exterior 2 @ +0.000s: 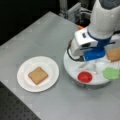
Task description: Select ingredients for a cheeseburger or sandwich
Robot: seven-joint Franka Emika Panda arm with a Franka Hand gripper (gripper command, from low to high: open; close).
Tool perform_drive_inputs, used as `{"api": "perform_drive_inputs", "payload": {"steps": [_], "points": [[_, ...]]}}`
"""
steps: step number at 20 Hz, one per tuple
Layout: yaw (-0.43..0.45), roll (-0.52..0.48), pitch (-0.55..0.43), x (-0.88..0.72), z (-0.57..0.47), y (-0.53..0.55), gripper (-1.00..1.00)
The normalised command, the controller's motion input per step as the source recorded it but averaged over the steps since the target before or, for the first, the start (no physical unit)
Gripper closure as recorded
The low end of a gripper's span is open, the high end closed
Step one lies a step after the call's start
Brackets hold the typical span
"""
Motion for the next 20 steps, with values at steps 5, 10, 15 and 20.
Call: {"api": "perform_drive_inputs", "payload": {"steps": [5, 10, 15, 20], "points": [[-0.226, -0.078, 0.037, 0.05, 0.2, -0.17, -1.0], [-0.269, 0.005, 0.037, -0.04, 0.21, -0.21, -1.0], [-0.265, 0.112, 0.011, -0.09, 0.15, -0.17, -1.0], [-0.287, 0.14, -0.013, -0.16, 0.11, -0.16, -1.0]]}}
